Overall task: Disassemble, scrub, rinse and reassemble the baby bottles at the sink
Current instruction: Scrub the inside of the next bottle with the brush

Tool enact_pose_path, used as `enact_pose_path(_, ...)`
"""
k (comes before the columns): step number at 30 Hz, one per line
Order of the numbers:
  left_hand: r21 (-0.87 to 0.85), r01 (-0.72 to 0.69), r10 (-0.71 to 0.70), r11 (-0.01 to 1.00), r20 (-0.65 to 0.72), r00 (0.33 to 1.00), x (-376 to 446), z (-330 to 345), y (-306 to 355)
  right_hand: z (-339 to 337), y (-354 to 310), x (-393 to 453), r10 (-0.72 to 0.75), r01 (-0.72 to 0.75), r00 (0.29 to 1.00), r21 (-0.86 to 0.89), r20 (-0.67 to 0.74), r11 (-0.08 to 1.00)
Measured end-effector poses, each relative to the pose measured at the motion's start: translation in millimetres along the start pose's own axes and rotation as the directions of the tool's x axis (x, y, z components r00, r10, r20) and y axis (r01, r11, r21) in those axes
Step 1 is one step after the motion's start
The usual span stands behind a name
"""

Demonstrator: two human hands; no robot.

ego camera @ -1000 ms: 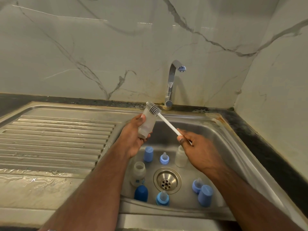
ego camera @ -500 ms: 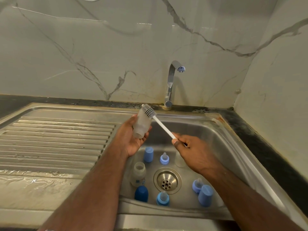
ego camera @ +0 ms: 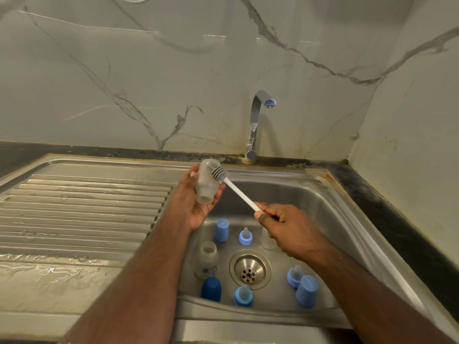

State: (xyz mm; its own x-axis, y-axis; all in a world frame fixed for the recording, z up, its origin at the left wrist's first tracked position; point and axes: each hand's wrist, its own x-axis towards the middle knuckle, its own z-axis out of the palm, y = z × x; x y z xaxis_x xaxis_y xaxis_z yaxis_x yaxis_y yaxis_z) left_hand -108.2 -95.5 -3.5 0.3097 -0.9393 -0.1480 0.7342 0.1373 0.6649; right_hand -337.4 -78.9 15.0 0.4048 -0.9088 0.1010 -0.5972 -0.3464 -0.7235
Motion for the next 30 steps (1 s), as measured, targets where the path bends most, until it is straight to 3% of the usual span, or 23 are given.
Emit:
enact_pose_path(7, 0.033, 0.068, -0.07, 0.997, 0.057, 0.996, -5.7, 1.6, -0.7, 2.7, 0.2, -0.3, -0.018, 0.018, 1.0, -0.053, -0.005, 0.998)
enact_pose_path(11, 0.115, 0.032, -0.039, 0.993, 0.056, 0.998, -6.5, 2.0, -0.2, -2.1, 0.4, 0.3, -0.027, 0.024, 0.999, -0.095, -0.029, 0.995)
enact_pose_path(20, -0.023, 0.026, -0.025, 0.999, 0.065, 0.998, -8.3, 3.3, 3.7, -1.0, 3.1, 2.5, -0.049, 0.042, 0.997, -0.127, -0.055, 0.991)
enact_pose_path(23, -0.04, 0.037, -0.034, 0.999, 0.074, 0.997, -10.0, 3.8, 4.0, -4.6, 6.6, 5.1, -0.019, 0.008, 0.995, -0.108, -0.101, 0.994)
enact_pose_path(26, -0.053, 0.033, -0.029, 0.998, 0.073, 0.997, -10.3, 3.4, 4.7, -2.7, 4.5, -1.2, -0.052, 0.049, 0.997, -0.062, -0.05, 0.997)
enact_pose_path(30, -0.036, 0.047, -0.044, 0.998, 0.07, 0.997, -8.4, 3.7, 3.8, -0.6, 4.1, 5.3, -0.047, 0.035, 0.995, -0.135, -0.087, 0.99)
